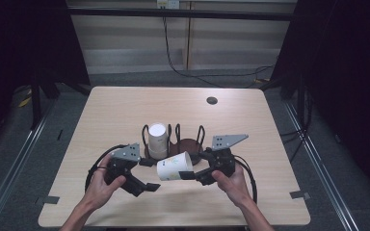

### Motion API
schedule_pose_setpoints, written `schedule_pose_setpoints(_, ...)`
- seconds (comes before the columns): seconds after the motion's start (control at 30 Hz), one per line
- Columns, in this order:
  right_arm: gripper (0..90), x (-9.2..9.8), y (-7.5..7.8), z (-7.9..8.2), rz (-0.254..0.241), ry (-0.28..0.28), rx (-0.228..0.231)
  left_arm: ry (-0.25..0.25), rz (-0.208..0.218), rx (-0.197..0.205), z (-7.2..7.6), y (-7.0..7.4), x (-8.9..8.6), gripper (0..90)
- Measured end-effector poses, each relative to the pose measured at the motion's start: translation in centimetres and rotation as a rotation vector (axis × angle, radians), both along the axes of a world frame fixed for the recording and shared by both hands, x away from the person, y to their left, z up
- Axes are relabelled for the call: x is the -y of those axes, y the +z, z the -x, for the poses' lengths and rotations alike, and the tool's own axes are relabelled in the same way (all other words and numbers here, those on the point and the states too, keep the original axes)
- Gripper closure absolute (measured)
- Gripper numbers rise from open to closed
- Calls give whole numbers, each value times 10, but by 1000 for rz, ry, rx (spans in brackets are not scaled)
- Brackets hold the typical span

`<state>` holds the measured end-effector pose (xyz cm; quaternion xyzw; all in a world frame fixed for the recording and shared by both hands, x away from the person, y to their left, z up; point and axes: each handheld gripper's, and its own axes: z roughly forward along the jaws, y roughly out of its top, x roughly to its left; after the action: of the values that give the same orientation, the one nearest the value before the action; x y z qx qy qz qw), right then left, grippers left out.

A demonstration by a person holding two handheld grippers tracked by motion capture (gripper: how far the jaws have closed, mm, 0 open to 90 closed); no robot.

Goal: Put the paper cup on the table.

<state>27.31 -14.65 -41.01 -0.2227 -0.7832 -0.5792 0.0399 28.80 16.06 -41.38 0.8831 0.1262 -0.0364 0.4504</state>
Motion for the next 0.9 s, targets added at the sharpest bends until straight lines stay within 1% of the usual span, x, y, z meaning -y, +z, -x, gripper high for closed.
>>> schedule_pose_setpoints(0.07,278,1,0,-1,6,-4,-1,34,-7,1,-2,0,-4,161)
schedule_pose_setpoints(0.1,279,2,0,-1,10,-8,-2,48,2,1,-2,0,-6,161)
schedule_pose_setpoints(0.23,278,6,1,-1,30,-22,-3,70,-21,18,-2,1,-13,160)
schedule_pose_setpoints(0.33,278,11,2,-2,47,-34,-4,90,-14,21,-2,2,-18,161)
schedule_pose_setpoints(0.37,279,13,2,-2,50,-39,-4,106,-11,26,-2,2,-20,161)
schedule_pose_setpoints(0.47,279,18,2,-2,67,-58,-4,126,14,33,0,1,-26,160)
schedule_pose_setpoints(0.5,280,20,1,-2,66,-62,-8,136,10,37,0,-1,-28,161)
schedule_pose_setpoints(0.63,281,26,1,-1,90,-81,-18,169,-25,5,-4,-5,-37,161)
schedule_pose_setpoints(0.73,281,28,2,-1,101,-98,-22,189,-23,5,-5,-7,-43,161)
schedule_pose_setpoints(0.8,281,29,4,-1,118,-101,-23,190,-34,6,-5,-8,-46,161)
schedule_pose_setpoints(0.83,281,30,5,0,125,-103,-22,192,-30,3,-4,-9,-47,161)
schedule_pose_setpoints(0.9,281,32,6,-1,144,-110,-23,196,-41,-2,-4,-11,-49,161)
